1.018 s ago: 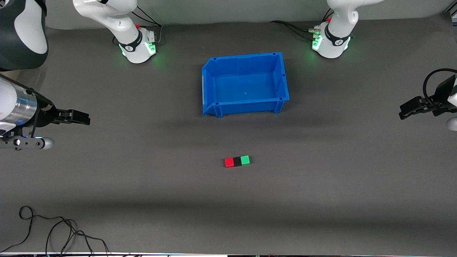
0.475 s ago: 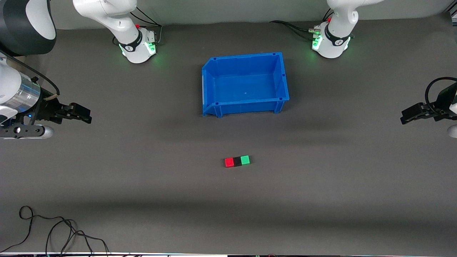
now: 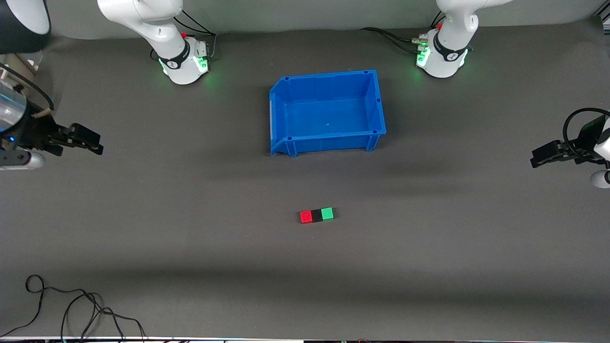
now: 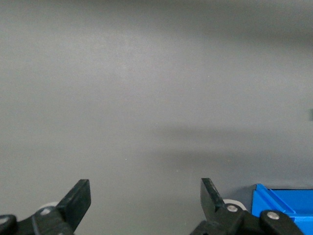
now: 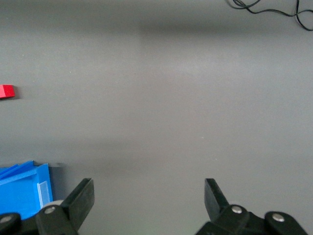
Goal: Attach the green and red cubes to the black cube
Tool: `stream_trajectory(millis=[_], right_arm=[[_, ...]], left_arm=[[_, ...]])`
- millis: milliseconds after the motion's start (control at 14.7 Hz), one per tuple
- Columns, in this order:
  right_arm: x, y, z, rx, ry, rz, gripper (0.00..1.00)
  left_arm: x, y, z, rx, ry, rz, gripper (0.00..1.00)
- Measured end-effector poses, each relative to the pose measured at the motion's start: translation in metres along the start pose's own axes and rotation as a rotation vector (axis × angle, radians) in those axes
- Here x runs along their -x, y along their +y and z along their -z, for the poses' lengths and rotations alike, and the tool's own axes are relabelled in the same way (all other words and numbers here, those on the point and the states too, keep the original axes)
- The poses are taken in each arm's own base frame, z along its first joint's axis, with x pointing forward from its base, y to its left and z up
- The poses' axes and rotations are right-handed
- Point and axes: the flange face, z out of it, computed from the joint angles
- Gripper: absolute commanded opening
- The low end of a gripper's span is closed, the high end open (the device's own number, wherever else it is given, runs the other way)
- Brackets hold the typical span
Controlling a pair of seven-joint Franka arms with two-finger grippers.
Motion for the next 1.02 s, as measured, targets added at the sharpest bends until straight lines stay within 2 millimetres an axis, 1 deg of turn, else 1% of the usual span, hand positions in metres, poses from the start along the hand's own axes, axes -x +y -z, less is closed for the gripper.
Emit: stream_trajectory(millis=[68, 204, 407, 543, 679, 814, 1018], right_arm=[[0.003, 0.000, 0.002, 0.000, 0.003, 0.001, 1.00], [0.004, -0.001, 0.000, 0.000, -0.002, 0.002, 1.00], [-0.002, -0.002, -0.009, 0.002, -0.023, 0.004, 1.00], [-0.007, -0.006, -0.012, 0.002, -0.030, 0.009, 1.00], [-0.009, -0.007, -0.013, 0.003, -0.039, 0.012, 1.00], [-0.009, -0.007, -0.013, 0.003, -0.040, 0.010, 1.00], [-0.010, -0.005, -0.012, 0.003, -0.039, 0.007, 1.00]], left_arm=[[-0.001, 0.000, 0.001, 0.001, 0.008, -0.006, 1.00], [-0.003, 0.001, 0.005, 0.003, 0.031, -0.009, 1.00], [-0.003, 0.003, 0.005, 0.004, 0.033, -0.011, 1.00], [-0.004, 0.006, 0.006, 0.015, 0.045, -0.015, 1.00], [-0.006, 0.008, 0.007, 0.041, 0.055, -0.013, 1.00], [-0.008, 0.008, 0.002, 0.052, 0.049, -0.011, 1.00], [-0.012, 0.003, 0.002, 0.079, 0.060, 0.005, 1.00]])
